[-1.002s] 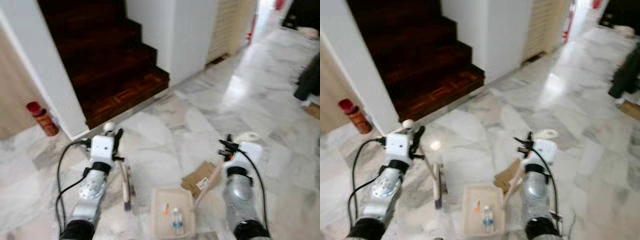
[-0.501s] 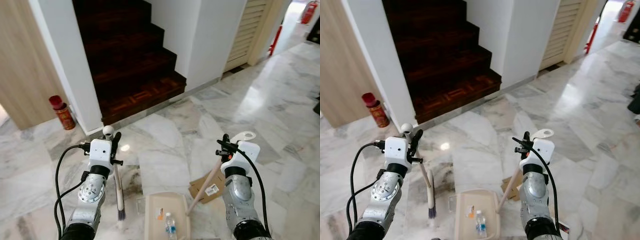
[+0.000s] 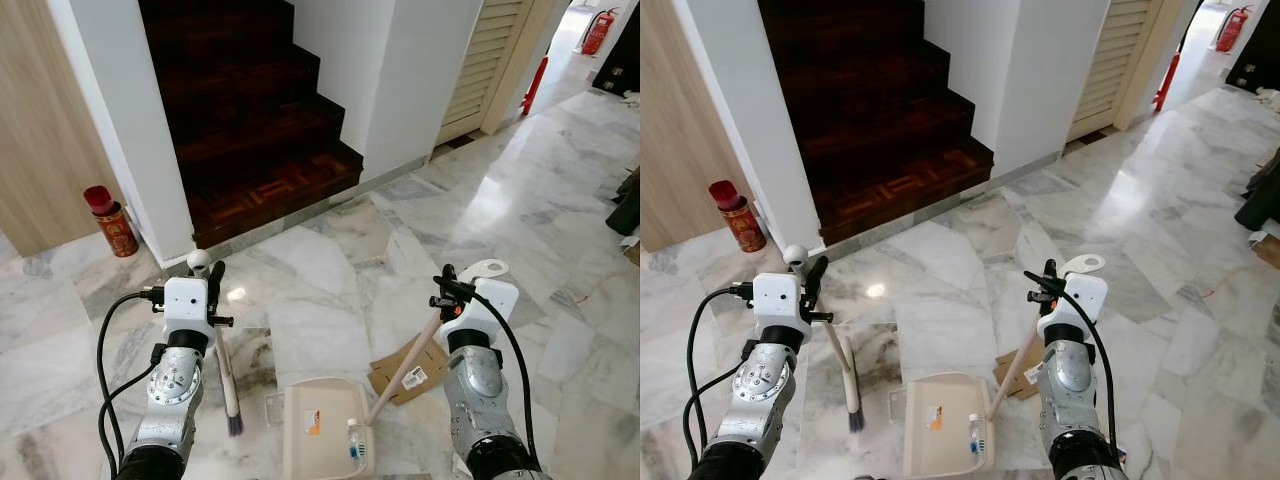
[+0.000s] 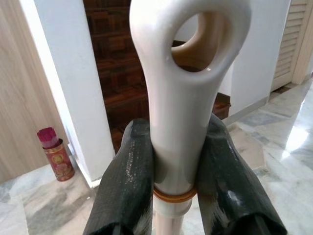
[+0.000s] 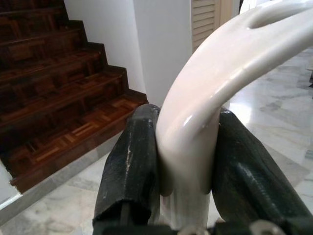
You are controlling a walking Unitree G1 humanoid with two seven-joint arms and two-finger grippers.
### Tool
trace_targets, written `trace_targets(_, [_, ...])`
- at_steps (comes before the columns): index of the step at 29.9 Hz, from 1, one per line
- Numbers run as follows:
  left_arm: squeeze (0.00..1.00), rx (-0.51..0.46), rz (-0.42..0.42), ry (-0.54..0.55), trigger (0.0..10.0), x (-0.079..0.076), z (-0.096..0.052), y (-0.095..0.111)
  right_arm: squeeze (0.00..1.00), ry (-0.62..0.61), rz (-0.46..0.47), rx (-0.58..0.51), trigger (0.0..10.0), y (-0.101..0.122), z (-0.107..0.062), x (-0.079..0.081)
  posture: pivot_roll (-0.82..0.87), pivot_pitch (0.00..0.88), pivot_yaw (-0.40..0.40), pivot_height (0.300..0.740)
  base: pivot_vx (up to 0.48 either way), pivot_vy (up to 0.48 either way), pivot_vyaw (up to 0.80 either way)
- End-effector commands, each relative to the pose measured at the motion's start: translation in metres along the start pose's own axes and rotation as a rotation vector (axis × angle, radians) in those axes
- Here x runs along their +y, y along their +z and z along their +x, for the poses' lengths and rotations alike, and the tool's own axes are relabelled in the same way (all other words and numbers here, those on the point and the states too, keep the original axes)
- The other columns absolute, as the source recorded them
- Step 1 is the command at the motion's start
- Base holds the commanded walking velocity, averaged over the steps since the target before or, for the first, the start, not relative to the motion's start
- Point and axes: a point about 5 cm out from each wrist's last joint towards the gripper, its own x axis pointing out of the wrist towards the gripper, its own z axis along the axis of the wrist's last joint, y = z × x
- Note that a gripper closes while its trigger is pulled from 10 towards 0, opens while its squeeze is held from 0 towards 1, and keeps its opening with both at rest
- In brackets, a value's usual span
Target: Sweep floor
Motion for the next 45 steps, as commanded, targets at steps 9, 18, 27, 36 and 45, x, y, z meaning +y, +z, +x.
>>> trace_targets(9, [0.0,-0.048,0.008,0.029,10.0,0.009,0.005,0.011,0.0,0.012,0.045,-0.056,10.0,0.014,0.008,0.008,0.16,0.0,-0.067,0.74,0.0,0.309,0.27])
trace_targets(18, [0.0,-0.046,0.009,0.021,10.0,0.008,0.005,0.011,0.0,-0.012,0.098,-0.039,10.0,0.012,0.008,0.008,0.16,0.0,-0.059,0.74,0.0,0.308,0.0])
trace_targets(27, [0.0,-0.045,0.013,0.018,10.0,0.01,0.006,0.012,0.0,-0.026,0.228,0.015,10.0,0.006,0.008,0.011,0.16,0.0,-0.051,0.74,0.0,0.31,0.0])
trace_targets(36, [0.0,-0.04,0.007,0.008,10.0,0.011,0.005,0.012,0.0,-0.024,0.257,0.035,10.0,0.004,0.008,0.012,0.16,0.0,-0.05,0.74,0.0,0.307,0.0])
trace_targets(45, [0.0,-0.036,-0.002,-0.003,10.0,0.009,0.005,0.012,0.0,-0.016,0.225,0.015,10.0,0.007,0.009,0.013,0.16,0.0,-0.049,0.74,0.0,0.307,0.27])
